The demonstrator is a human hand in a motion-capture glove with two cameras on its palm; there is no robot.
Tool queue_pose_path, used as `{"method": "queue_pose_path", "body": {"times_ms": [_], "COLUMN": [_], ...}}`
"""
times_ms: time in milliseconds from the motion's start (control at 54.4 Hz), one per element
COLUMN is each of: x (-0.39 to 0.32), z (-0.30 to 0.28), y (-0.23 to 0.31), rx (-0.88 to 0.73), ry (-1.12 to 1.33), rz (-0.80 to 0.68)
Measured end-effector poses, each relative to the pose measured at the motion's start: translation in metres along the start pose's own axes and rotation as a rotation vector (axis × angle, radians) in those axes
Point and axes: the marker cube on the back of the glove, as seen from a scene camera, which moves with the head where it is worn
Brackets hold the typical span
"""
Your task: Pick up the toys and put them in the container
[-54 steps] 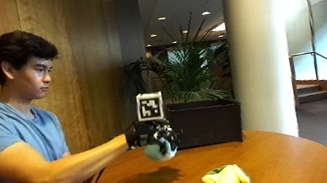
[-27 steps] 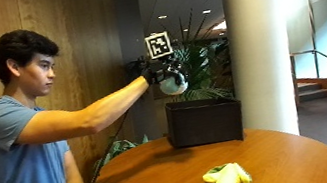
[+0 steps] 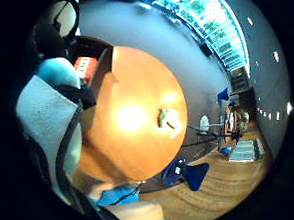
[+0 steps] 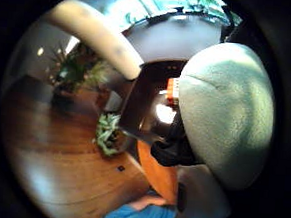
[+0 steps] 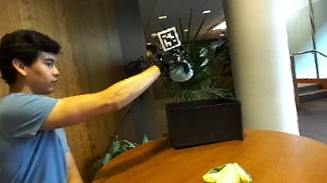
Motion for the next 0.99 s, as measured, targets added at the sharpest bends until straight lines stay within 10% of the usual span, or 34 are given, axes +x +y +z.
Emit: {"method": "queue_pose_path", "body": {"times_ms": [993], "x": [0.004], "z": [0.032], "y": [-0.006], "rx": [-0.131], "ry": [-0.080], "rz": [-0.061]}}
